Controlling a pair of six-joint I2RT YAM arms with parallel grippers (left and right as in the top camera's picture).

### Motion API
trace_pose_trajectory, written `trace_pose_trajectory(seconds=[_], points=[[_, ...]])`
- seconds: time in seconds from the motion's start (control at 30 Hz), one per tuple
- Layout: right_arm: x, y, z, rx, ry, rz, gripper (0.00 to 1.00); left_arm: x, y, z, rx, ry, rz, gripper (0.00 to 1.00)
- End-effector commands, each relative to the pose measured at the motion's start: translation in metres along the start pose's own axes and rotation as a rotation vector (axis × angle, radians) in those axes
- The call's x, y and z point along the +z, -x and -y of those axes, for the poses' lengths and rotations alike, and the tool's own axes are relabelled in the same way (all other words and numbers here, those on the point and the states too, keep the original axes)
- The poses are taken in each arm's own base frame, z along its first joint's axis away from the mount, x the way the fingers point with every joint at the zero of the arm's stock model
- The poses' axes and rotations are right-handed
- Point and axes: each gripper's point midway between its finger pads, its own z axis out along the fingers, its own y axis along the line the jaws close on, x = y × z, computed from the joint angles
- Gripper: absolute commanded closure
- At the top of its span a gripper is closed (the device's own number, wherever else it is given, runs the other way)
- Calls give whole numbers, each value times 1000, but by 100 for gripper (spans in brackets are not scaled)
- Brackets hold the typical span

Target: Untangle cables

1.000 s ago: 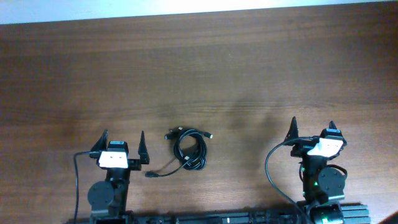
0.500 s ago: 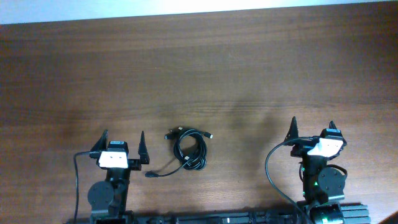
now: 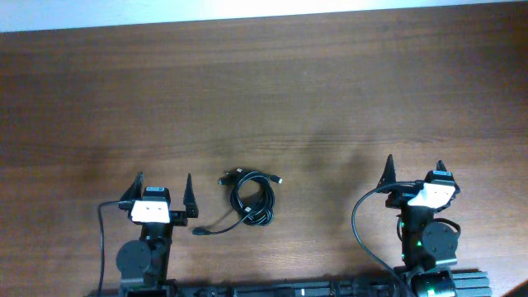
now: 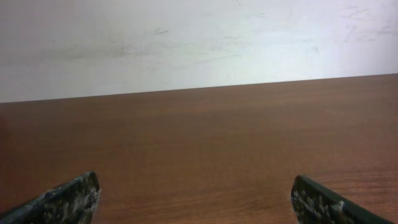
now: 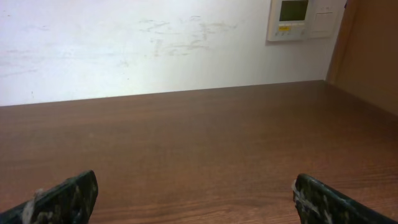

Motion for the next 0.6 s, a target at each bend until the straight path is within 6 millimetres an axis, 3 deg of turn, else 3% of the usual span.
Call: trace_pose_trajectory(seconds=[0.0, 0.57], points=[[0, -2, 6, -8, -34, 0, 1, 0, -2, -3, 16, 13, -7, 1], [0, -2, 6, -8, -34, 0, 1, 0, 0, -1, 15, 2, 2, 1]])
